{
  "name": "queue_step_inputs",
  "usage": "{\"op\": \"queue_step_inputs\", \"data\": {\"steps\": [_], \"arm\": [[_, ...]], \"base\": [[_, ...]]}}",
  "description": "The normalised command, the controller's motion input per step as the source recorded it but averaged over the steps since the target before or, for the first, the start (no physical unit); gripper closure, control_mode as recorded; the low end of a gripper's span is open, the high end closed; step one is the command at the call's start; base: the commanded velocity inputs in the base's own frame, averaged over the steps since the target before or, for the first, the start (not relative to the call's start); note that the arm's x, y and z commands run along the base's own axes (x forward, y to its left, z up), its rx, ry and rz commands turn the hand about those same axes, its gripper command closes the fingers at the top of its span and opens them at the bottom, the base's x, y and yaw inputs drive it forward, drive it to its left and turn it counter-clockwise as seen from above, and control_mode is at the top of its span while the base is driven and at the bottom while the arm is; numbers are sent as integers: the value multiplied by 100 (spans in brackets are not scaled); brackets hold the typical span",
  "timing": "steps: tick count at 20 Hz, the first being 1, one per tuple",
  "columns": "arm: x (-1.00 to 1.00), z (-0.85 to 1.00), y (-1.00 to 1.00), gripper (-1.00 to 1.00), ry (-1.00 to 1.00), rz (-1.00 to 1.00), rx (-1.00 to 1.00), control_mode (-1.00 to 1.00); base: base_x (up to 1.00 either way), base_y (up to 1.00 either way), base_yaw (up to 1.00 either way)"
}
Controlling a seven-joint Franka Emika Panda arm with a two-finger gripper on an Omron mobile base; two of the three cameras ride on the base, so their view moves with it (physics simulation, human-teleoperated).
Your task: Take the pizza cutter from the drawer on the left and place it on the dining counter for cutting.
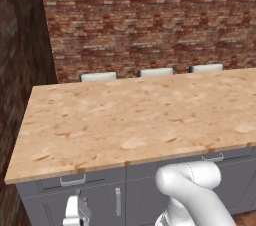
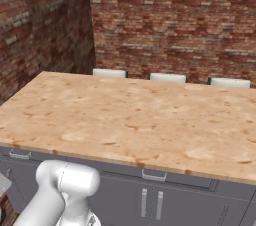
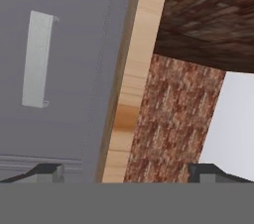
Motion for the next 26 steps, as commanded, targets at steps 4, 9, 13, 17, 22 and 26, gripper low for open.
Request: {"op": "queue_step_inputs", "data": {"steps": [4, 9, 13, 17, 22, 26], "arm": [[7, -21, 6, -100, 0, 0, 0, -100], [2, -14, 18, -100, 4, 0, 0, -100], [0, -4, 19, -100, 15, 0, 1, -100], [2, -11, 5, -100, 6, 0, 2, -100], [23, -18, 0, -100, 0, 0, 2, -100], [33, -15, 0, -100, 0, 0, 6, -100]], "base": [[0, 0, 0], [0, 0, 0], [0, 0, 0], [0, 0, 0], [0, 0, 0], [0, 0, 0]]}}
